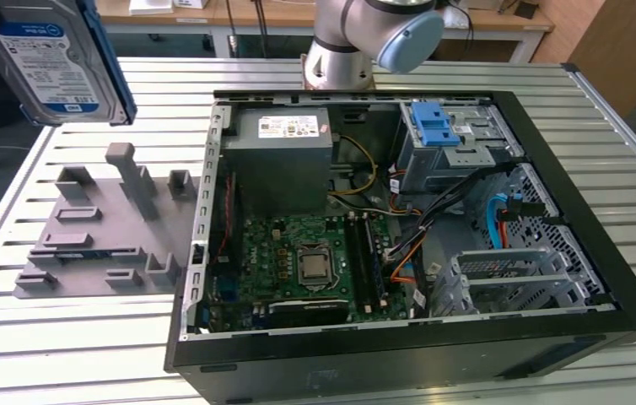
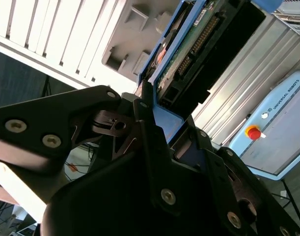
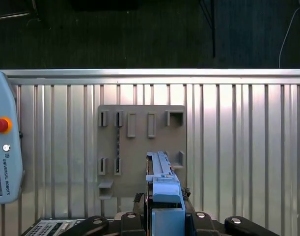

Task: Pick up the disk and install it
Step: 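Pick up the disk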

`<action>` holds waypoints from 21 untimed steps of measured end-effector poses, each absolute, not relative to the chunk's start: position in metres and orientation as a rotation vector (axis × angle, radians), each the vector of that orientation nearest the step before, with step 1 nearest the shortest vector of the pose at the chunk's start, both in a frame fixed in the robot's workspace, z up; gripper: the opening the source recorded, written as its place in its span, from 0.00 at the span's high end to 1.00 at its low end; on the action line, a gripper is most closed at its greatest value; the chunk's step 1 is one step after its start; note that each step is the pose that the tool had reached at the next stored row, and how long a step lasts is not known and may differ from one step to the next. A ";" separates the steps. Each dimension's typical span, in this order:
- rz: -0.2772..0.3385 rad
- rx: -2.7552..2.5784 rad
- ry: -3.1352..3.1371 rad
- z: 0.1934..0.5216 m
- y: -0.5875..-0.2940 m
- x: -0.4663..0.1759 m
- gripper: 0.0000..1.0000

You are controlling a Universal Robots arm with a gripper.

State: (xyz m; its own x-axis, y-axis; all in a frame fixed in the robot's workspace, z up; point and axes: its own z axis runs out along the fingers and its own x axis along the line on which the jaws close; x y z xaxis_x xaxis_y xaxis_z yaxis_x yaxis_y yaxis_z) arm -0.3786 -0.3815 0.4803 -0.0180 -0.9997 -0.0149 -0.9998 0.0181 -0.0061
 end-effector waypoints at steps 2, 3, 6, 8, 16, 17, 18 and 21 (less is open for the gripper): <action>0.010 -2.190 2.231 0.480 -0.383 -0.376 0.63; 0.010 -2.190 2.231 0.480 -0.384 -0.374 0.63; 0.010 -2.190 2.232 0.480 -0.386 -0.370 0.63; 0.010 -2.189 2.232 0.480 -0.387 -0.367 0.63; 0.010 -2.188 2.234 0.480 -0.392 -0.356 0.63; 0.010 -2.188 2.234 0.480 -0.392 -0.354 0.63; 0.010 -2.188 2.234 0.480 -0.393 -0.353 0.63; 0.010 -2.187 2.234 0.480 -0.394 -0.349 0.63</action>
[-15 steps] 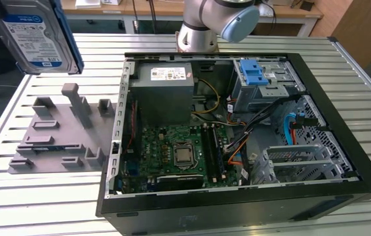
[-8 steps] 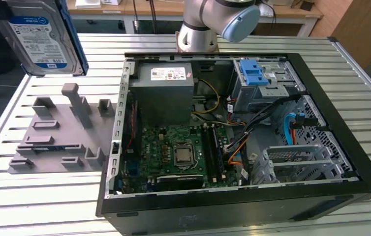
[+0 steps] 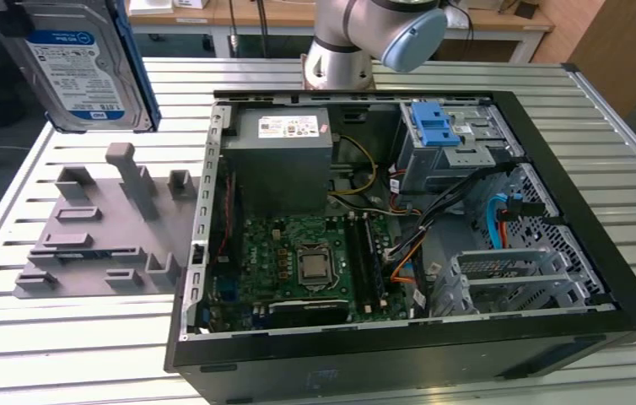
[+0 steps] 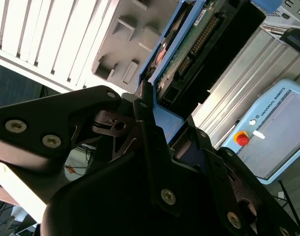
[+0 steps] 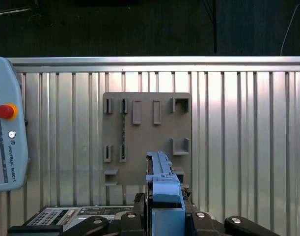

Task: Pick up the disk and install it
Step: 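Pick up the disk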

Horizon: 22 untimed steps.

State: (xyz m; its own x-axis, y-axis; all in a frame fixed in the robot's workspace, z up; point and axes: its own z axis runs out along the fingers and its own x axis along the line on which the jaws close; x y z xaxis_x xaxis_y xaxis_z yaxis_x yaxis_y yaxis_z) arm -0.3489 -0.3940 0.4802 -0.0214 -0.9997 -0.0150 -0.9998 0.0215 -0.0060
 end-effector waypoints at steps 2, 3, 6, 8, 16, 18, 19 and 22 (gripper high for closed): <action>0.010 -2.187 2.235 0.480 -0.395 -0.346 0.63; 0.010 -2.187 2.235 0.480 -0.395 -0.345 0.63; 0.010 -2.186 2.236 0.480 -0.396 -0.340 0.63; 0.010 -2.185 2.236 0.480 -0.397 -0.337 0.63; 0.010 -2.184 2.238 0.480 -0.401 -0.326 0.63; 0.010 -2.183 2.238 0.480 -0.402 -0.323 0.63; 0.010 -2.183 2.239 0.480 -0.402 -0.321 0.63; 0.010 -2.182 2.239 0.480 -0.404 -0.317 0.63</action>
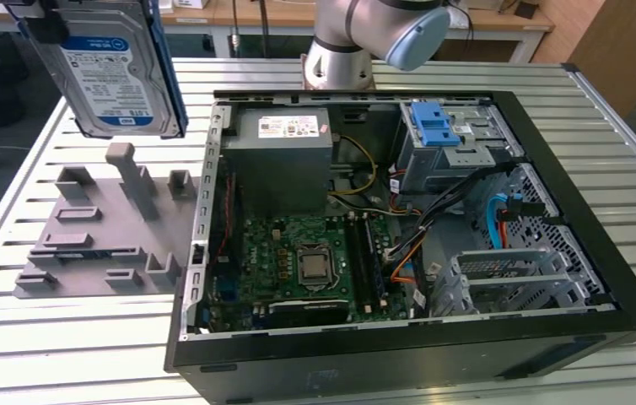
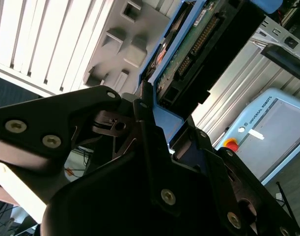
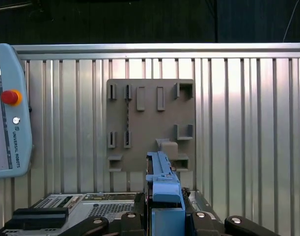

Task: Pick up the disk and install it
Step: 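Pick up the disk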

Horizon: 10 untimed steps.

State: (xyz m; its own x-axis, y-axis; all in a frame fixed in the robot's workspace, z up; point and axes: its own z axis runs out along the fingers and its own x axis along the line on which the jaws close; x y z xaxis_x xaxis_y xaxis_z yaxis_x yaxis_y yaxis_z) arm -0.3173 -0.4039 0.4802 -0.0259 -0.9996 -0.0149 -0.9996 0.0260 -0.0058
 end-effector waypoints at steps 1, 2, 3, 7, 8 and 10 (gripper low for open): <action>0.010 -2.182 2.240 0.480 -0.404 -0.316 0.63; 0.010 -2.182 2.240 0.480 -0.405 -0.315 0.63; 0.010 -2.181 2.240 0.480 -0.406 -0.313 0.63; 0.010 -2.180 2.241 0.480 -0.408 -0.308 0.63; 0.010 -2.180 2.241 0.480 -0.408 -0.307 0.63; 0.010 -2.180 2.242 0.480 -0.409 -0.304 0.63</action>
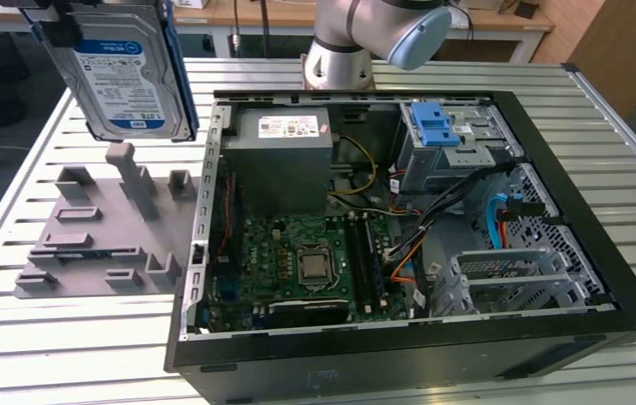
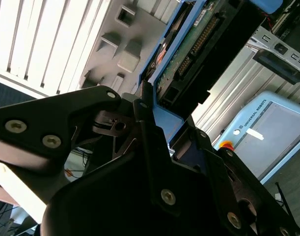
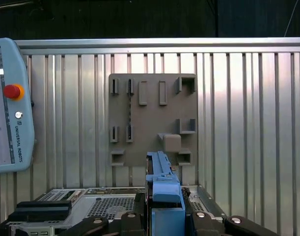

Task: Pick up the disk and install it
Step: 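Pick up the disk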

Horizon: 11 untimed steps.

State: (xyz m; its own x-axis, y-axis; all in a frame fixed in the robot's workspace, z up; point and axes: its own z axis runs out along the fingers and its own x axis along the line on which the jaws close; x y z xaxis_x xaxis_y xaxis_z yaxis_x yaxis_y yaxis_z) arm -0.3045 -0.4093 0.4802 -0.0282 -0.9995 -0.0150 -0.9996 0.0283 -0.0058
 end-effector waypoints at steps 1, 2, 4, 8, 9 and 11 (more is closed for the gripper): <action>0.010 -2.179 2.242 0.480 -0.410 -0.303 0.63; 0.010 -2.179 2.243 0.480 -0.410 -0.302 0.63; 0.010 -2.179 2.243 0.480 -0.411 -0.299 0.63; 0.010 -2.178 2.244 0.480 -0.414 -0.293 0.63; 0.010 -2.177 2.244 0.480 -0.414 -0.292 0.63; 0.010 -2.177 2.245 0.480 -0.416 -0.289 0.63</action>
State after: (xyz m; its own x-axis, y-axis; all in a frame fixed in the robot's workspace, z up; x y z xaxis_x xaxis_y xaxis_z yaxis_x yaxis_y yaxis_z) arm -0.2888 -0.4156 0.4803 -0.0306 -0.9994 -0.0149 -0.9995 0.0307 -0.0058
